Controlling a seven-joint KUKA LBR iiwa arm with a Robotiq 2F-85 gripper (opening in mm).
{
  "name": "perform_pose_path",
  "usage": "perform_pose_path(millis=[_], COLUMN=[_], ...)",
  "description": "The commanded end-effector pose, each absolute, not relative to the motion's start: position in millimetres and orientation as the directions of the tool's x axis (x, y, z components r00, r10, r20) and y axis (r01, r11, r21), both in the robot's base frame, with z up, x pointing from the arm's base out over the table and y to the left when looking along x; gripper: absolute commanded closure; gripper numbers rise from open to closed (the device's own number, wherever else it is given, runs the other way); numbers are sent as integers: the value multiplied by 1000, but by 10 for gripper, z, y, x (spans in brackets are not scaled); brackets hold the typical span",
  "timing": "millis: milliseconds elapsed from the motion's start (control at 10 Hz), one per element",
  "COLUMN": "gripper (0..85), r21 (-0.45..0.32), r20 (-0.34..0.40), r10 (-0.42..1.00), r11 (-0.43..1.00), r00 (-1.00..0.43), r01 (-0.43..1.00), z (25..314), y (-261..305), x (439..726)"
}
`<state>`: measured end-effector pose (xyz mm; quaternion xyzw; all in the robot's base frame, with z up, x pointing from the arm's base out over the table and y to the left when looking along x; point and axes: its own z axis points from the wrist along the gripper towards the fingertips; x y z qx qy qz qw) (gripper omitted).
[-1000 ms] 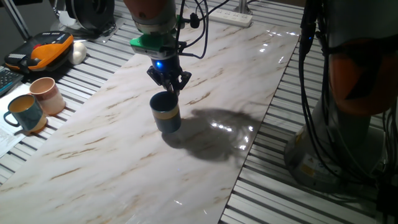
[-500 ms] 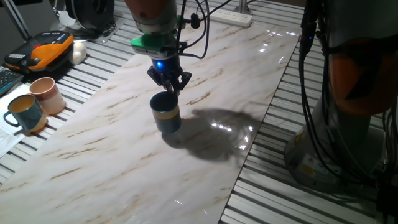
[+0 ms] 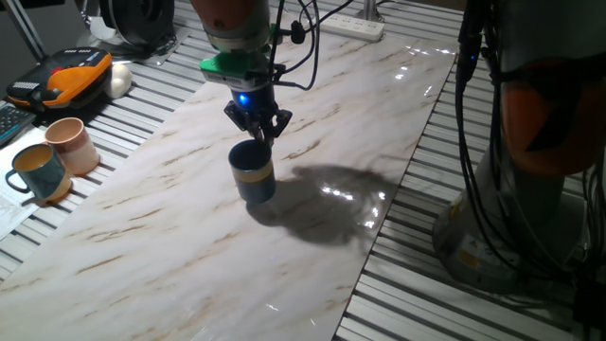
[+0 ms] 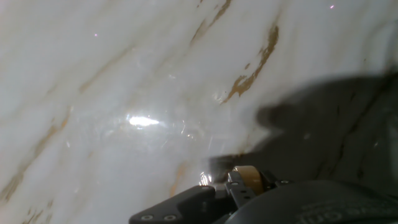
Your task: Pick up the cup
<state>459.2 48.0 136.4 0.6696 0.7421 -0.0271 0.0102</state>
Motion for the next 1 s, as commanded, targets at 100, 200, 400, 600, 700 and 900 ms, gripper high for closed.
perform_pose_path(millis=[100, 200, 400, 600, 700, 900], gripper=[680, 680, 510, 340, 340, 170], r21=[-26, -26, -27, -26, -29, -33], r20=[-51, -51, -52, -50, -53, -58], r10=[993, 993, 993, 993, 993, 993], r11=[103, 105, 105, 106, 105, 104], r00=[-104, -106, -106, -108, -106, -106], r01=[994, 994, 994, 994, 994, 994], z=[1361, 1359, 1359, 1359, 1359, 1359], y=[482, 482, 482, 481, 481, 481], x=[4594, 4595, 4595, 4594, 4594, 4593])
